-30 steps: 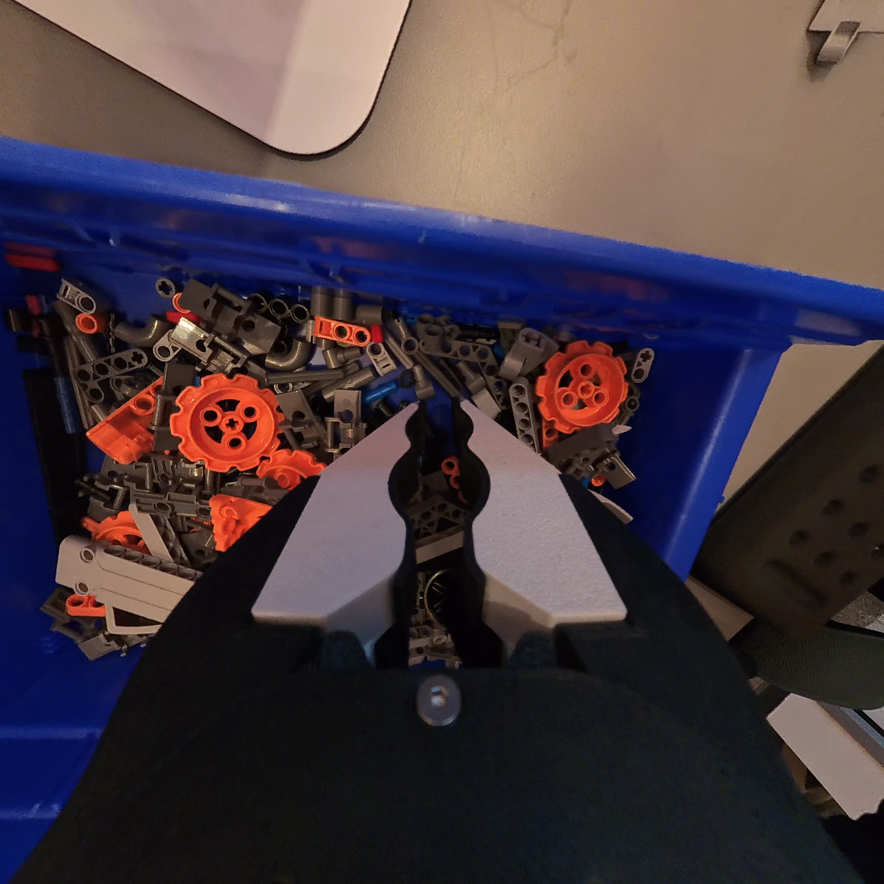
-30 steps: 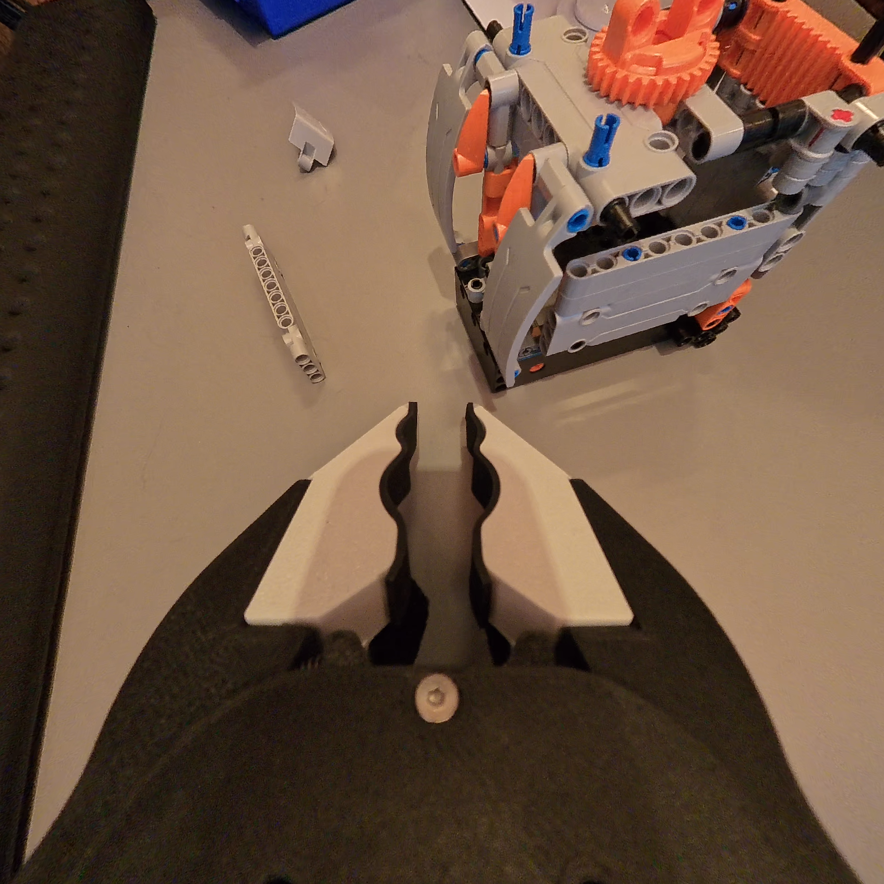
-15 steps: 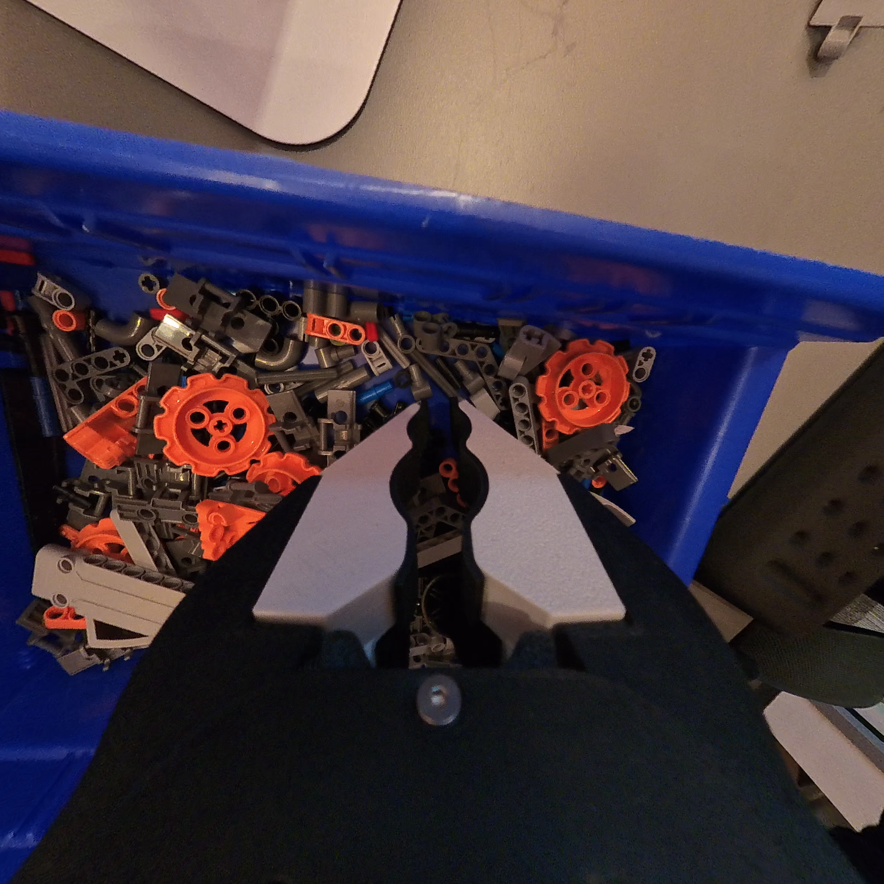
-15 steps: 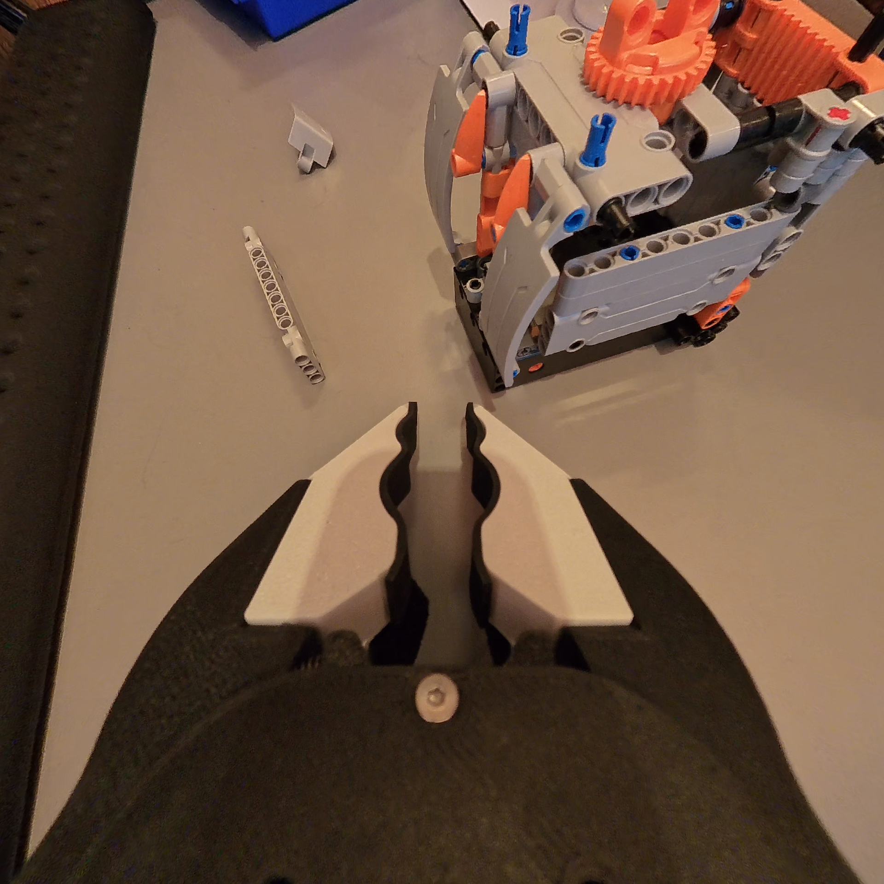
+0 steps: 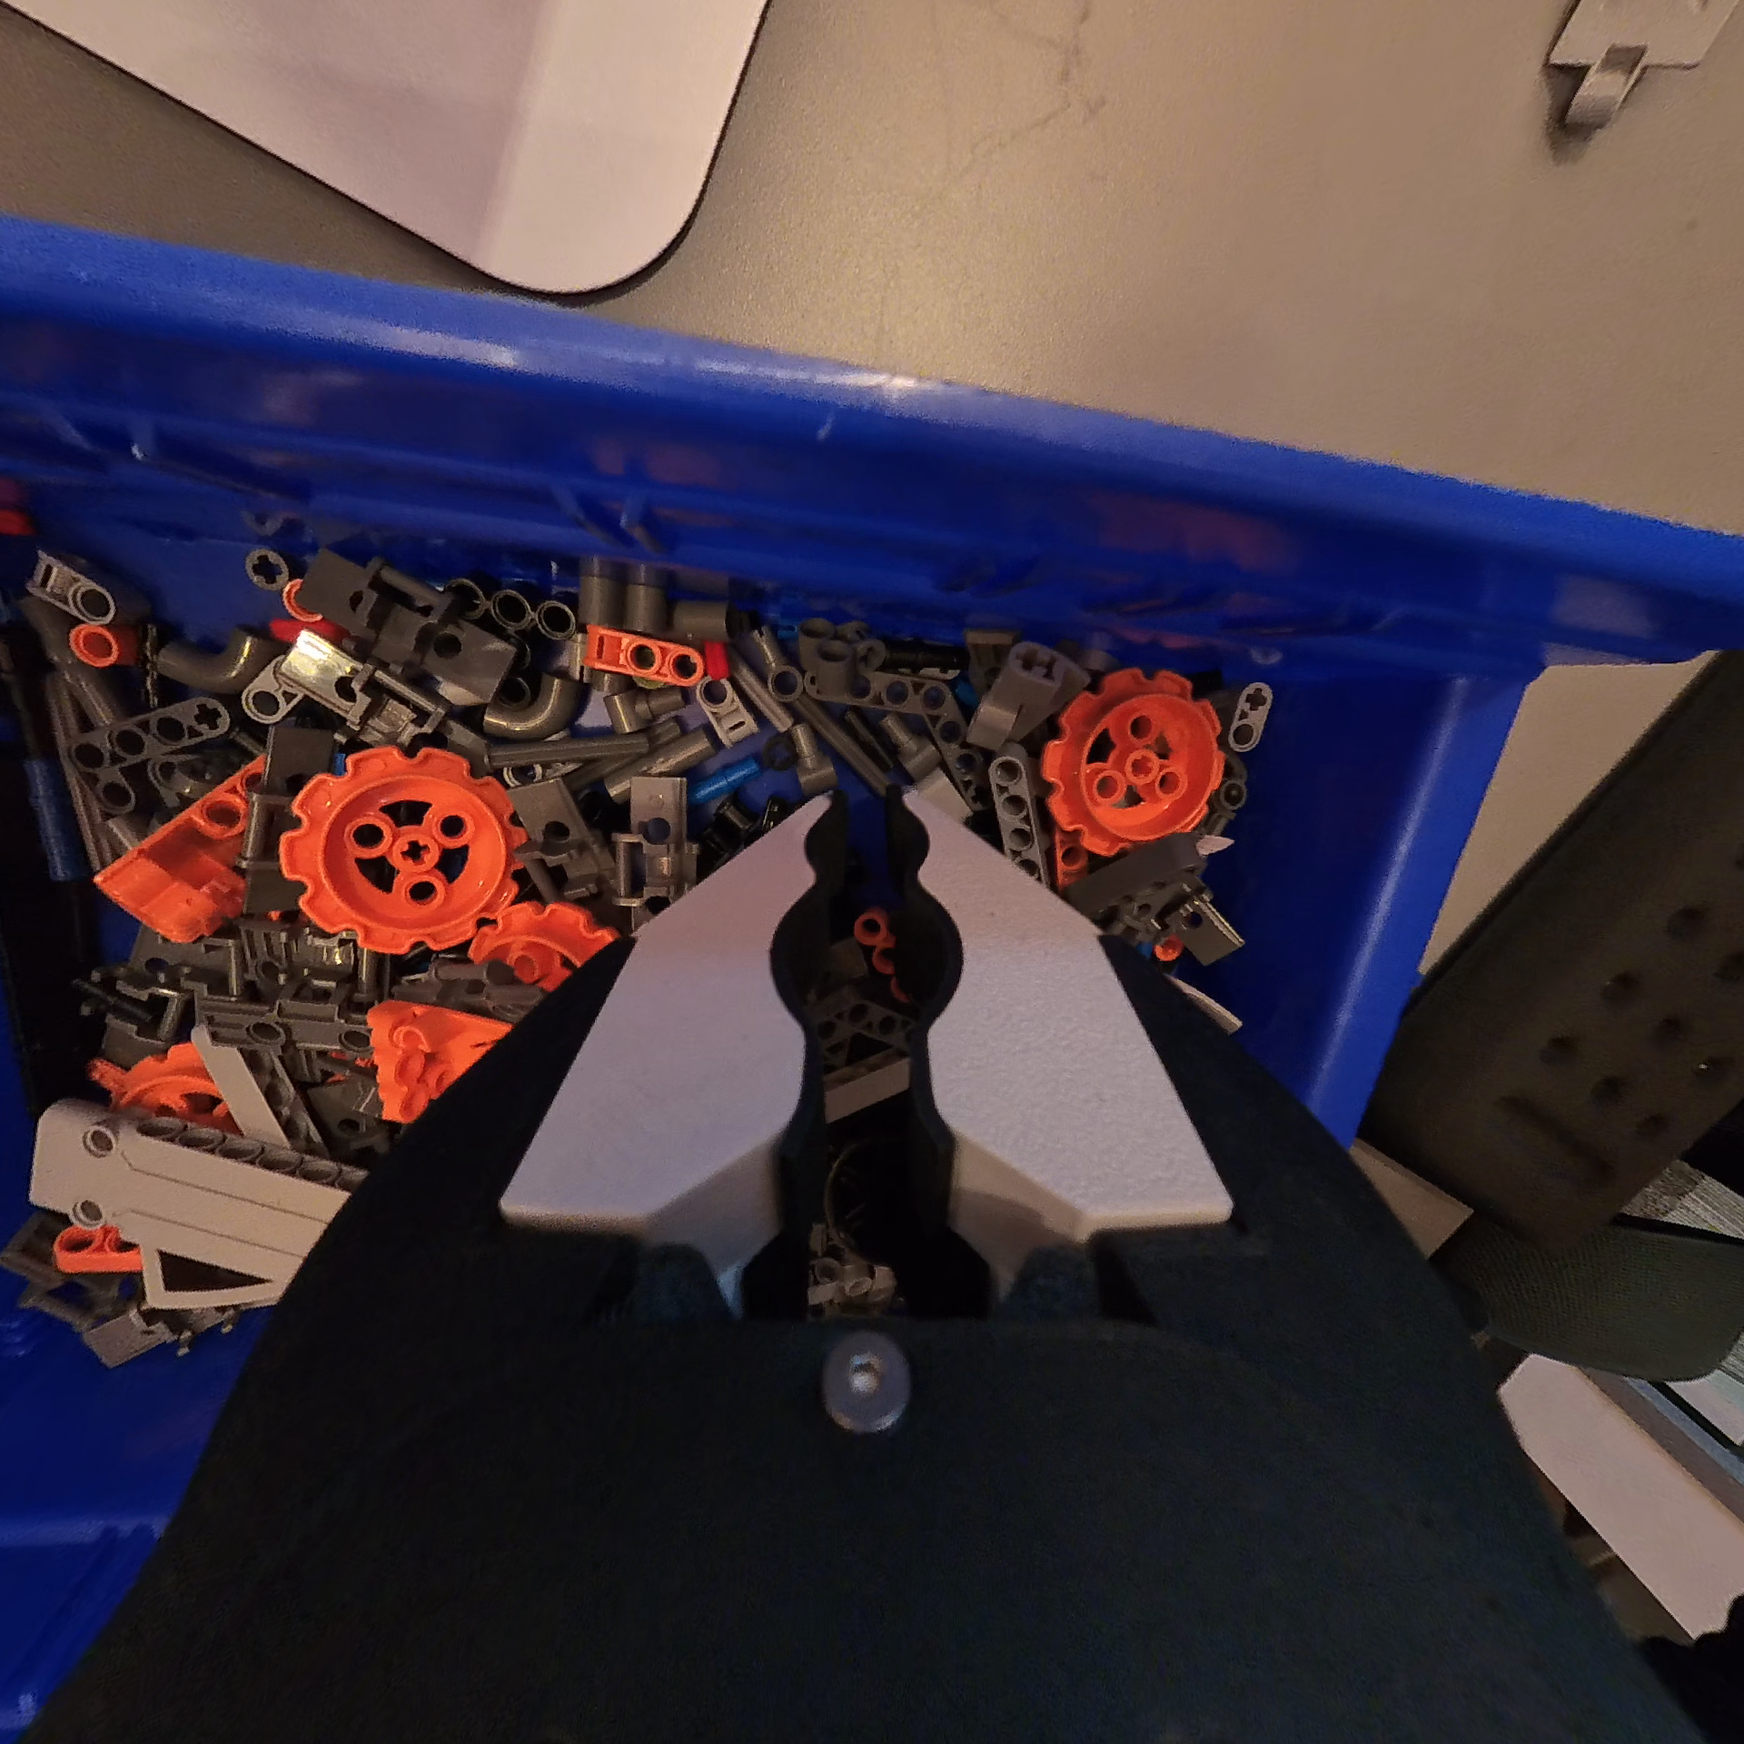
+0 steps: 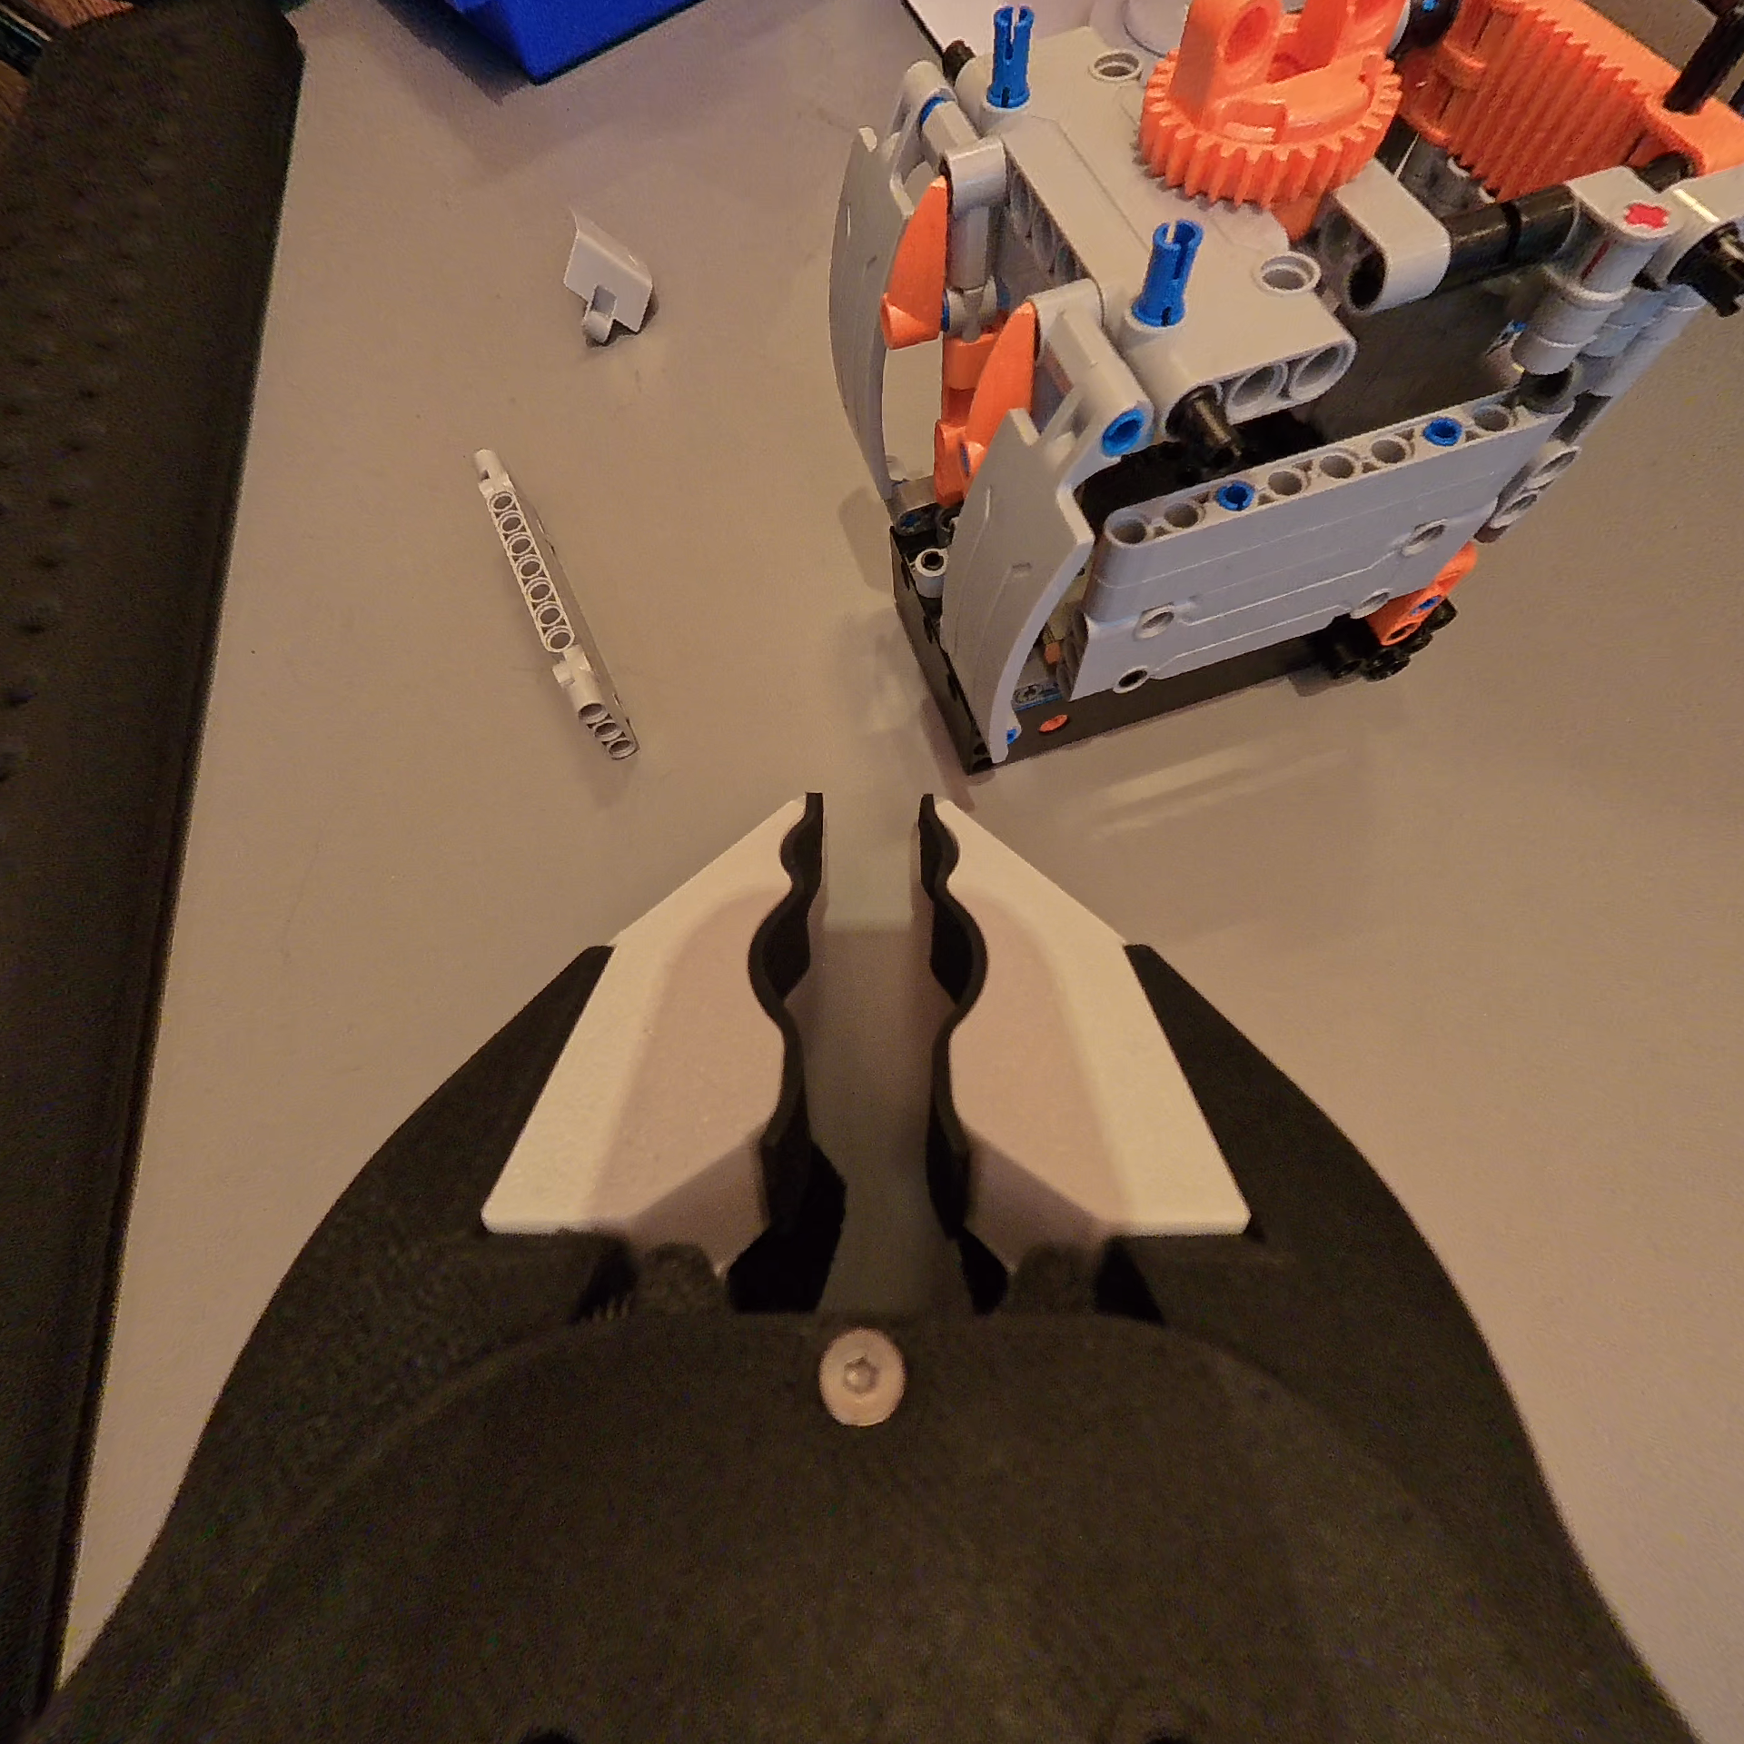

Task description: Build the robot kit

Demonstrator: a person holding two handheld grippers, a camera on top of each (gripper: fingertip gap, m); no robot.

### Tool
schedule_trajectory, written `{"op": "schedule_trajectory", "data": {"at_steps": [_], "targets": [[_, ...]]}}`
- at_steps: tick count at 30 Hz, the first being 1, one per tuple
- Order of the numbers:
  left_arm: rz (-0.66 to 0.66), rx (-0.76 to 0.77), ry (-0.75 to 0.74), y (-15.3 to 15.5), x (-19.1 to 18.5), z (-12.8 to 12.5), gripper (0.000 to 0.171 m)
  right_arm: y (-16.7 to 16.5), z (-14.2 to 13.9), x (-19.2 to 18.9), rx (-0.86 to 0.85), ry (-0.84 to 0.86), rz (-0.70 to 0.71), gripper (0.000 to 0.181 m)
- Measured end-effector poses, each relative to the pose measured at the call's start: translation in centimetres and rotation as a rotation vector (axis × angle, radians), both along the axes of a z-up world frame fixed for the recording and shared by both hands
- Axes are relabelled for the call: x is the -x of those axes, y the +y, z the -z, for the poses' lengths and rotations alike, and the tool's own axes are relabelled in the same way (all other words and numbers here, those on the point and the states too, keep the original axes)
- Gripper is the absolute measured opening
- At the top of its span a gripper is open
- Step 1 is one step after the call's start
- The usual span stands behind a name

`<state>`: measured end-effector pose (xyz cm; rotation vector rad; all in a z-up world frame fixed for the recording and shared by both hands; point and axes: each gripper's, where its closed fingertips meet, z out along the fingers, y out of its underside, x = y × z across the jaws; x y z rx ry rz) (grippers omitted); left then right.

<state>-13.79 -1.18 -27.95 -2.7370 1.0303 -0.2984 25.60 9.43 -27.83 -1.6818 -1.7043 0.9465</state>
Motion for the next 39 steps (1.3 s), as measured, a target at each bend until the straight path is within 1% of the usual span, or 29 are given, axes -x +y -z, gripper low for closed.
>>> {"op": "schedule_trajectory", "data": {"at_steps": [15, 24, 26, 30, 39], "targets": [[-0.004, 0.017, -0.019, -0.6, 0.2, -0.1, 0.003, 0.0, 0.0, 0.0, 0.000, -0.003, 0.002, 0.018], [0.008, 0.016, 0.008, -0.2, 0.1, 0.6, 0.005, 0.1, 0.1, 0.0, 0.000, -0.005, 0.008, 0.018], [0.002, 0.005, 0.039, 0.2, 0.4, 0.7, 0.006, 0.1, 0.1, 0.0, 0.000, -0.005, 0.008, 0.018], [0.012, 0.020, 0.055, 0.2, 0.4, 1.2, 0.008, 0.1, 0.1, 0.0, -0.001, -0.005, 0.007, 0.018], [-0.023, -0.019, 0.068, 1.2, 0.8, 0.9, 0.016, 0.0, 0.1, 0.0, -0.004, -0.004, 0.002, 0.018]]}}
